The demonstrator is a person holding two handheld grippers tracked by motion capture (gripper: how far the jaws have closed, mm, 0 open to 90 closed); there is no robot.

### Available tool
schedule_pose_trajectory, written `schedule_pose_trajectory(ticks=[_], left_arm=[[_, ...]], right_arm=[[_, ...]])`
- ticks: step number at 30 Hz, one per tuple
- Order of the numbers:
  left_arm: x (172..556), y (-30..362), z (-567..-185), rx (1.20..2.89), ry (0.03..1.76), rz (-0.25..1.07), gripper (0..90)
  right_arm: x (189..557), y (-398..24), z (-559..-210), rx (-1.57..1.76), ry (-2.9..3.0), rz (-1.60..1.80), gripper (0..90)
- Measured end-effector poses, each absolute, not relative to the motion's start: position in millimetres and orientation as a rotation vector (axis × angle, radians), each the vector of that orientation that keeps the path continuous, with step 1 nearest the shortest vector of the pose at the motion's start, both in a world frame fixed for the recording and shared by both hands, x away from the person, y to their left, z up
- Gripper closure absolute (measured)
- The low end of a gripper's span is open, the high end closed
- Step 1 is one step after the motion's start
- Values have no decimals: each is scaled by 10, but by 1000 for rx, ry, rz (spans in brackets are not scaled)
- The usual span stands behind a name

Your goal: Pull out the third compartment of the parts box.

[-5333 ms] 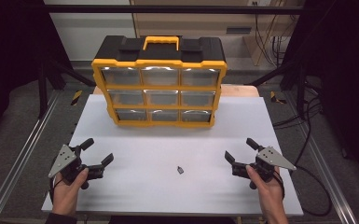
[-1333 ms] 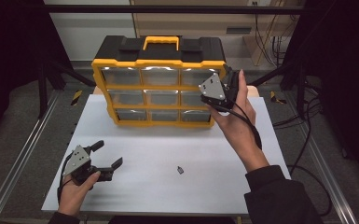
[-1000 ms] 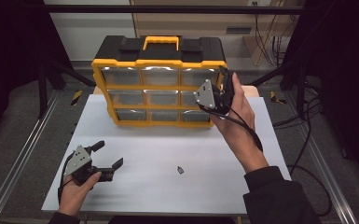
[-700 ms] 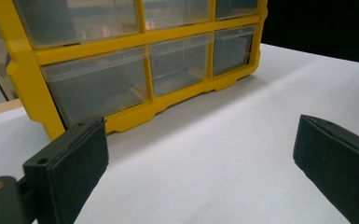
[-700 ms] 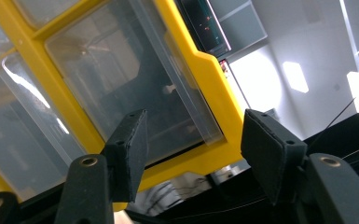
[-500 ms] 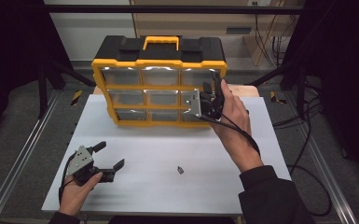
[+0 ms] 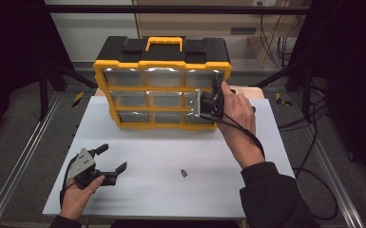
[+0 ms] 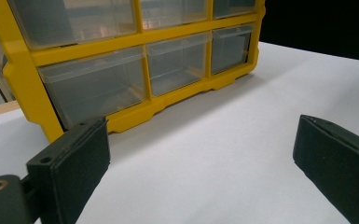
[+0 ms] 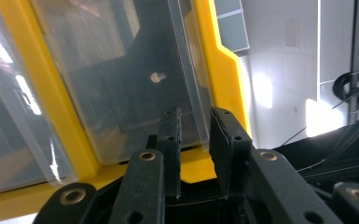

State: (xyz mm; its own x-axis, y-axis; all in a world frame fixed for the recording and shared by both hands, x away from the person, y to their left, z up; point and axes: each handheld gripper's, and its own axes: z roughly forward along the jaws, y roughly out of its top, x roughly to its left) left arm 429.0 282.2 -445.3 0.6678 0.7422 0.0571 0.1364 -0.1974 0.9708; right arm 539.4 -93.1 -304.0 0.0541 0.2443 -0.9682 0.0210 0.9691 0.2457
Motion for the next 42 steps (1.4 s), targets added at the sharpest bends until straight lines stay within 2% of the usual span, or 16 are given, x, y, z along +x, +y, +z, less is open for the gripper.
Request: schedule_pose_trajectory(ticks=[21, 42], left_arm=[[4286, 2818, -4440, 1717, 703, 655, 50], [4290, 2819, -4443, 1722, 701, 659, 51]], right_arm=[[5482, -891, -3092, 157, 1469, 116, 739], [5485, -844, -3129, 118, 1418, 37, 839]])
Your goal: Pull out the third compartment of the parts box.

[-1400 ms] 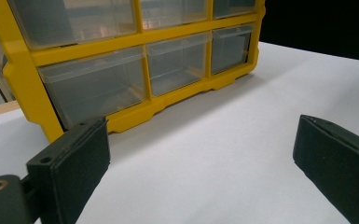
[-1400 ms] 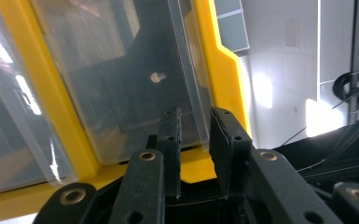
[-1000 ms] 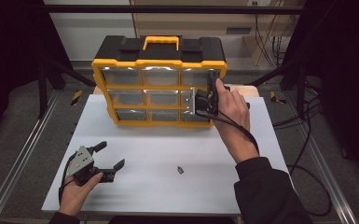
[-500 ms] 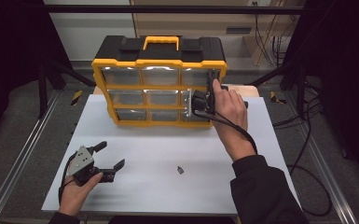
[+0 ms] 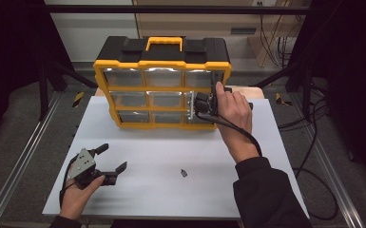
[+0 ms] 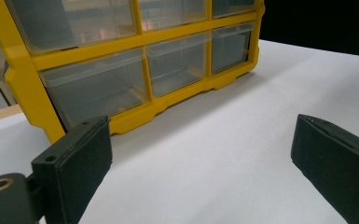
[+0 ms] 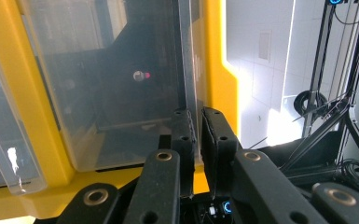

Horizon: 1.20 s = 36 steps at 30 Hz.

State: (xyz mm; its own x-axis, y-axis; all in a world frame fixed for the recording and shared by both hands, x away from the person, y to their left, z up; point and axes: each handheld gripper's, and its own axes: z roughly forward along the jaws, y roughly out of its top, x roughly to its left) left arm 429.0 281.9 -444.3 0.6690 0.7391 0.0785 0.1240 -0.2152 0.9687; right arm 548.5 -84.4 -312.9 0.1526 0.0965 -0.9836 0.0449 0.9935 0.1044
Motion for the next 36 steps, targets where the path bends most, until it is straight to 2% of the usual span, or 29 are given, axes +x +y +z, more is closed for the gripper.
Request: schedule_pose_trajectory(ticks=[36], left_arm=[[4291, 2846, -4426, 1686, 720, 663, 34]], right_arm=[[5109, -865, -3122, 77, 1433, 44, 838]])
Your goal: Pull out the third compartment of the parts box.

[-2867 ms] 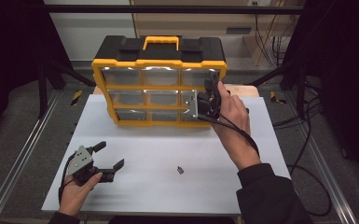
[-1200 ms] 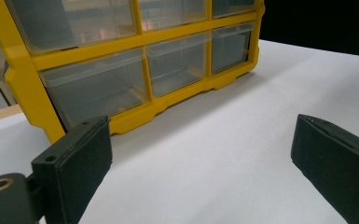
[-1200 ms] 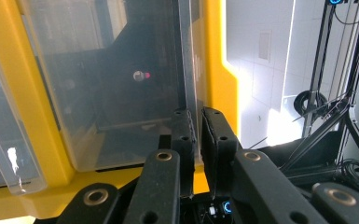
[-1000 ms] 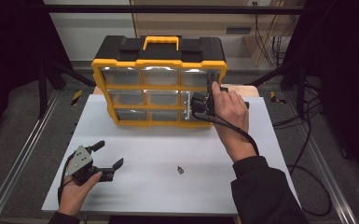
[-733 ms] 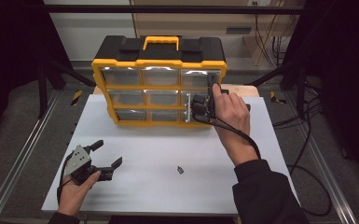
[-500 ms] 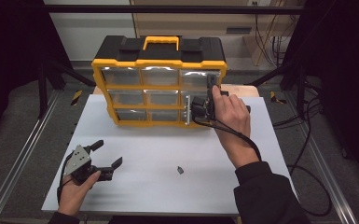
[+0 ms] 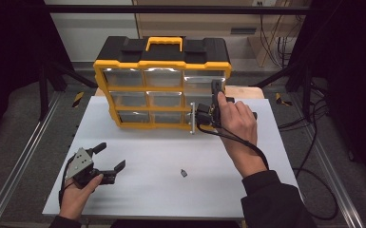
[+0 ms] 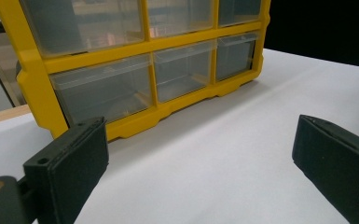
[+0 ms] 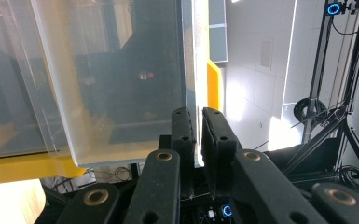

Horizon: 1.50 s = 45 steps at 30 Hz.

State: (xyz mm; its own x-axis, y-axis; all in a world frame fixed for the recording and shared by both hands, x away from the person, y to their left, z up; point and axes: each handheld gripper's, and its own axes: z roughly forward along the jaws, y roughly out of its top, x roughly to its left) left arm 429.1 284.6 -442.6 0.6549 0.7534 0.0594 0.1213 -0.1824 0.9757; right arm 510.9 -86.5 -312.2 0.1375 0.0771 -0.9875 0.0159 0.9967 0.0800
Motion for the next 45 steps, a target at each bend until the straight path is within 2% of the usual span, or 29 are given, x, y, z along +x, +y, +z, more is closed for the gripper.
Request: schedule_pose_trajectory(ticks=[45], left_arm=[[4287, 2849, -4406, 1675, 715, 666, 34]], right_arm=[[4853, -867, -3087, 67, 1462, 52, 836]])
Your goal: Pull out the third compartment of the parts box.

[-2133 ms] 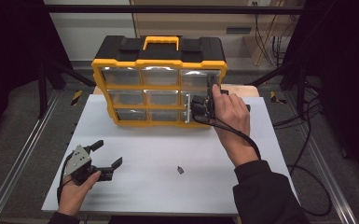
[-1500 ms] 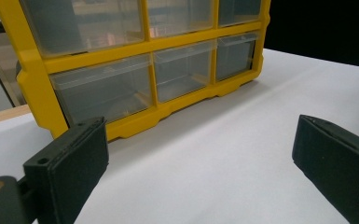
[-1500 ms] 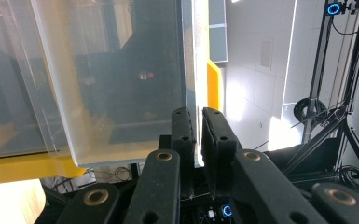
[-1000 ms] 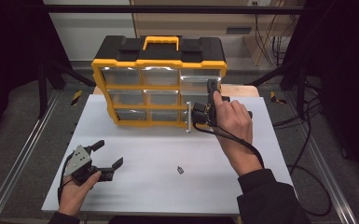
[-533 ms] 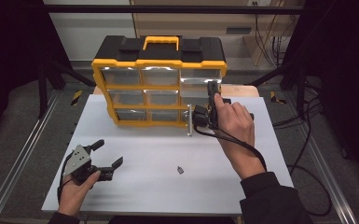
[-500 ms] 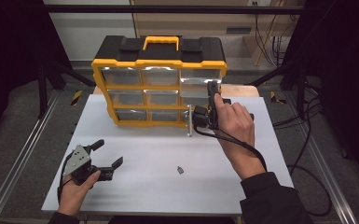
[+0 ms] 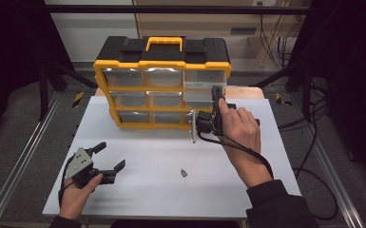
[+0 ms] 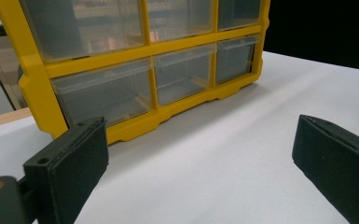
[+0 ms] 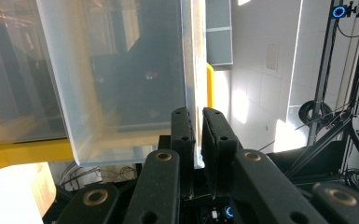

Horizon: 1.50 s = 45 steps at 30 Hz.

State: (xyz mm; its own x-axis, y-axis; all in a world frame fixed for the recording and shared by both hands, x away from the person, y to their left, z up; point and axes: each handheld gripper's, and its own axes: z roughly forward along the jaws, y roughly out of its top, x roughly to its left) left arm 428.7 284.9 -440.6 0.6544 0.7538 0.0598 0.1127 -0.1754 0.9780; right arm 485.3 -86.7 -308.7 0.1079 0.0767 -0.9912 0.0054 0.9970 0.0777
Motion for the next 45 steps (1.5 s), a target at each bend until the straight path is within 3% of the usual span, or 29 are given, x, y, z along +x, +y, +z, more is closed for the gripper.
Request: schedule_pose_trajectory(ticks=[45], left_arm=[[4286, 2852, -4403, 1676, 715, 669, 34]], right_arm=[[4490, -856, -3116, 46, 1457, 47, 834]])
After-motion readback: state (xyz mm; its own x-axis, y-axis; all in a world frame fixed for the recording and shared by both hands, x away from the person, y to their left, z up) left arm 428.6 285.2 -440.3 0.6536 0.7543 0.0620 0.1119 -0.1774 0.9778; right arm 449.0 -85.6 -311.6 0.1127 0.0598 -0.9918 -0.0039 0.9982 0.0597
